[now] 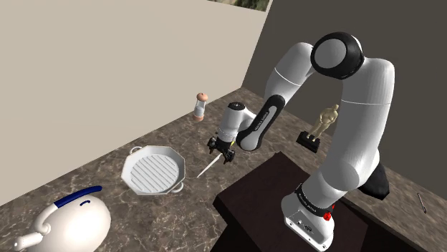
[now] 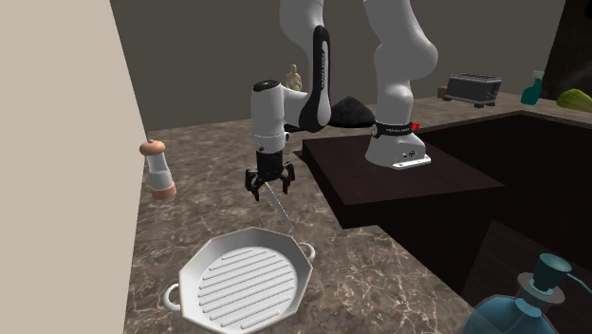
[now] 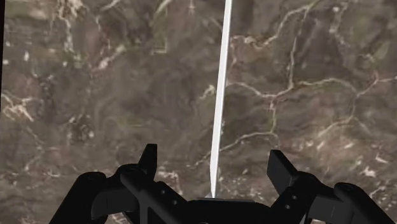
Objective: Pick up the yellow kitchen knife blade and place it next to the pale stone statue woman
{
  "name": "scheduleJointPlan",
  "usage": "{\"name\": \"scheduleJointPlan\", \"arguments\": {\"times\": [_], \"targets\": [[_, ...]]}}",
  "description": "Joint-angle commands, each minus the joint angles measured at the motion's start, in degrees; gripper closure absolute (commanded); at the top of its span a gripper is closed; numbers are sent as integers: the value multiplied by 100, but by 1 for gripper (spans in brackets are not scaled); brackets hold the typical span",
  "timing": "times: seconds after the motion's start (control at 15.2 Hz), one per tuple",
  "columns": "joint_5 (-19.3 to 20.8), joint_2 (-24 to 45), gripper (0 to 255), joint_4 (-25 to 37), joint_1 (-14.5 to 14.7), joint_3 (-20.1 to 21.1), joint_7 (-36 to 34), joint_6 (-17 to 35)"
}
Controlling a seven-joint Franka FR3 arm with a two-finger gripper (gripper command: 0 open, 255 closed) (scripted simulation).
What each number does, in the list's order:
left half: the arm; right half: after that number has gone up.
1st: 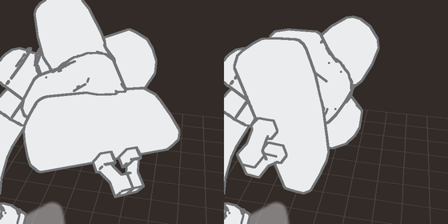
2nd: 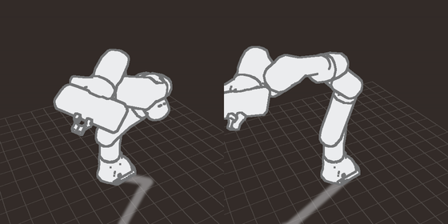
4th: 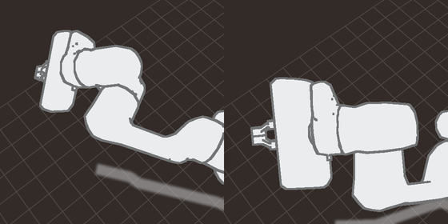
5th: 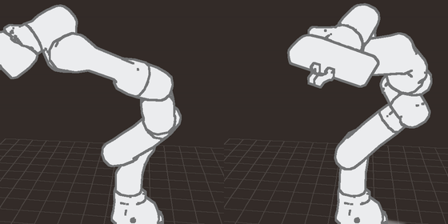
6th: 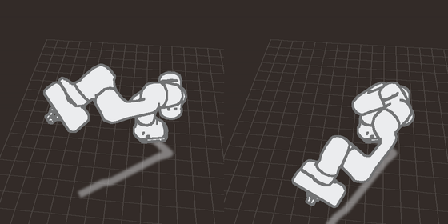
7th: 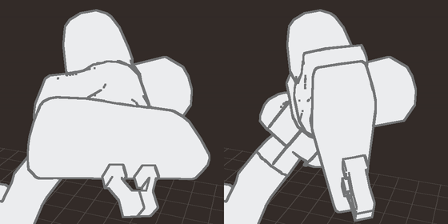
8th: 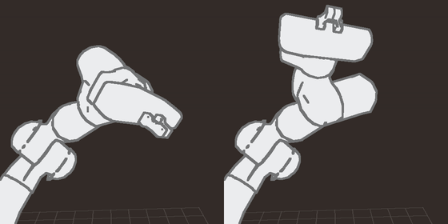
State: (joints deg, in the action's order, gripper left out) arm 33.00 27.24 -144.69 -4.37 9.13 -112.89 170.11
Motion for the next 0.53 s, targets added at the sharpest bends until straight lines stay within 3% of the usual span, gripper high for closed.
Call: {"name": "scheduleJointPlan", "arguments": {"times": [0.0, 0.2, 0.26, 0.46], "targets": [[3, 5, 0, 4, 3, -4, -1, 3], [2, 4, 0, 3, 2, -3, -1, 2], [2, 4, 255, 3, 2, -3, -1, 2], [2, 4, 255, 3, 2, -3, -1, 2]]}}
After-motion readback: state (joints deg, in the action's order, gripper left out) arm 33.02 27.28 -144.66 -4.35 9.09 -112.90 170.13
